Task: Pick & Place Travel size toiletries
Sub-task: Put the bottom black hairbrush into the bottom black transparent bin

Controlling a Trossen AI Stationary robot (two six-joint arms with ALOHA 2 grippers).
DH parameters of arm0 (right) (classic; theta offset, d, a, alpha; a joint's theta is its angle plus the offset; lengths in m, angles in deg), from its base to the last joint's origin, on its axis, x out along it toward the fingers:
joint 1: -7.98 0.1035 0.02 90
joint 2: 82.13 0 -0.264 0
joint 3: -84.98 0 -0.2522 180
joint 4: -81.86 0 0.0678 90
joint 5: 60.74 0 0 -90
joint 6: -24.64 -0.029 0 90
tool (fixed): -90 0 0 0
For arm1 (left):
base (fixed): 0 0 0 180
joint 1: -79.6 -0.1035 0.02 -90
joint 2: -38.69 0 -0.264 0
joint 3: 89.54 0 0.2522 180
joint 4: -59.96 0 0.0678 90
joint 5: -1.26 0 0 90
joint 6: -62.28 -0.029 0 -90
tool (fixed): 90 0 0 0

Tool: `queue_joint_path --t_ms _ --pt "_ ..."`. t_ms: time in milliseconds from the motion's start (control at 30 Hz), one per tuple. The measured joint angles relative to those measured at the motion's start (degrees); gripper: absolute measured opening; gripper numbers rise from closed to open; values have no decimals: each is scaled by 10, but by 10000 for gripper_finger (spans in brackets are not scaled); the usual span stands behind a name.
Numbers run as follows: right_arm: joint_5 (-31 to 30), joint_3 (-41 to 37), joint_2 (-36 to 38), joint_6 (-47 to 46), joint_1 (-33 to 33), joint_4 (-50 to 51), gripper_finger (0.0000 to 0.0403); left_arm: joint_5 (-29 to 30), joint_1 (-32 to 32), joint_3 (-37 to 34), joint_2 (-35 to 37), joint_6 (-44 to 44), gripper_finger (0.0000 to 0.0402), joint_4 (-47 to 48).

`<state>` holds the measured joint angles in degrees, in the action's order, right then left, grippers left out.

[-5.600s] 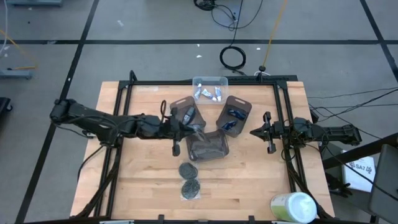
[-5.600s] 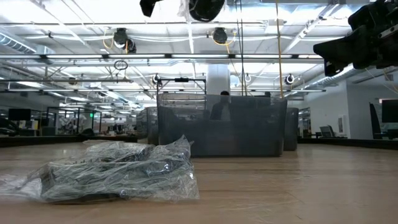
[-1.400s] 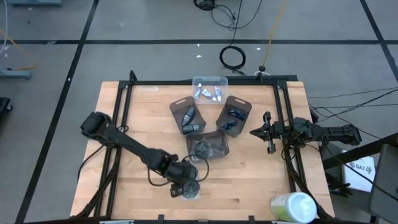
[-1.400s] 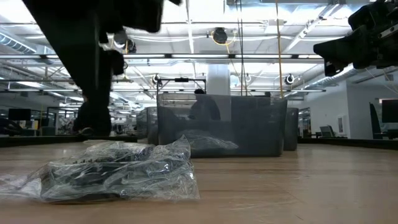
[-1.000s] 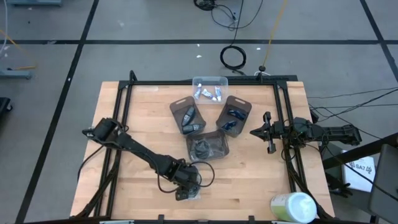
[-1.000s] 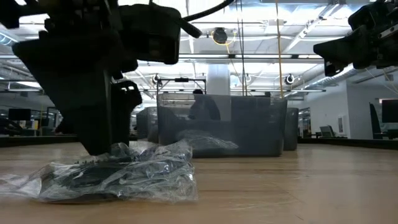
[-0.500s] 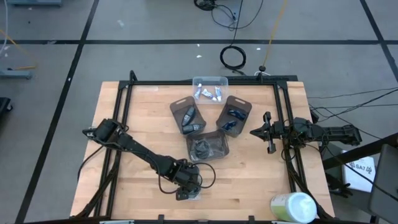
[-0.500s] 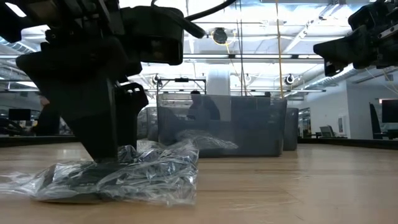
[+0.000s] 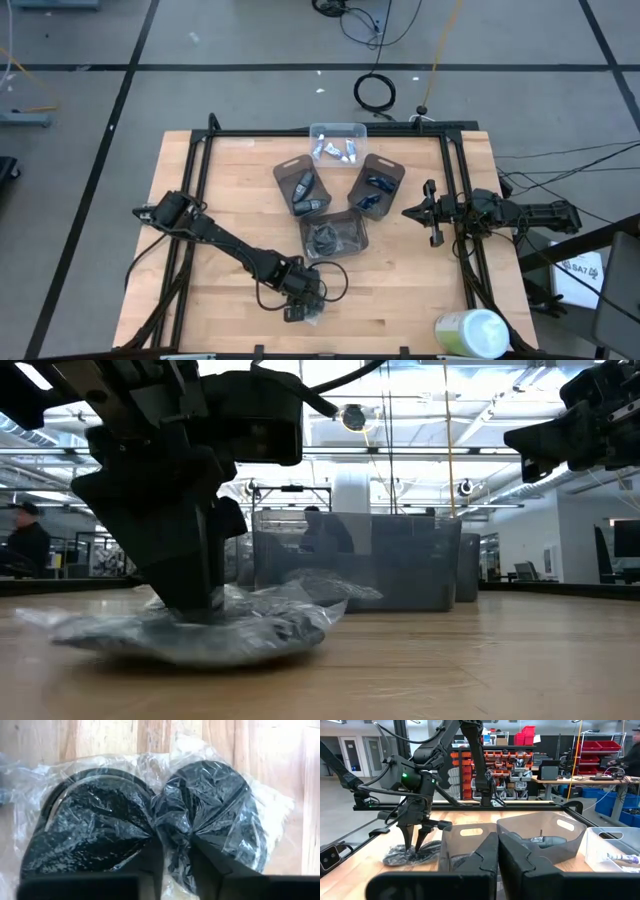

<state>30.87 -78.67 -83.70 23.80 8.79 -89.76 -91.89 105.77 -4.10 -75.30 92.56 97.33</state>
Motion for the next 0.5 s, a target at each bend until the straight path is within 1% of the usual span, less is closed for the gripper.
queue_joint_path --t_ms 100,200,333,500 --pt "0 0 0 0 0 0 4 -2 -4 0 0 0 45 -1" --pt "0 0 0 0 0 0 4 -29 -11 0 0 0 11 -1" --pt "0 0 0 0 0 0 4 -64 -20 -1 2 -1 6 0" --pt "0 0 0 0 0 0 4 -67 -23 -2 20 -7 3 6"
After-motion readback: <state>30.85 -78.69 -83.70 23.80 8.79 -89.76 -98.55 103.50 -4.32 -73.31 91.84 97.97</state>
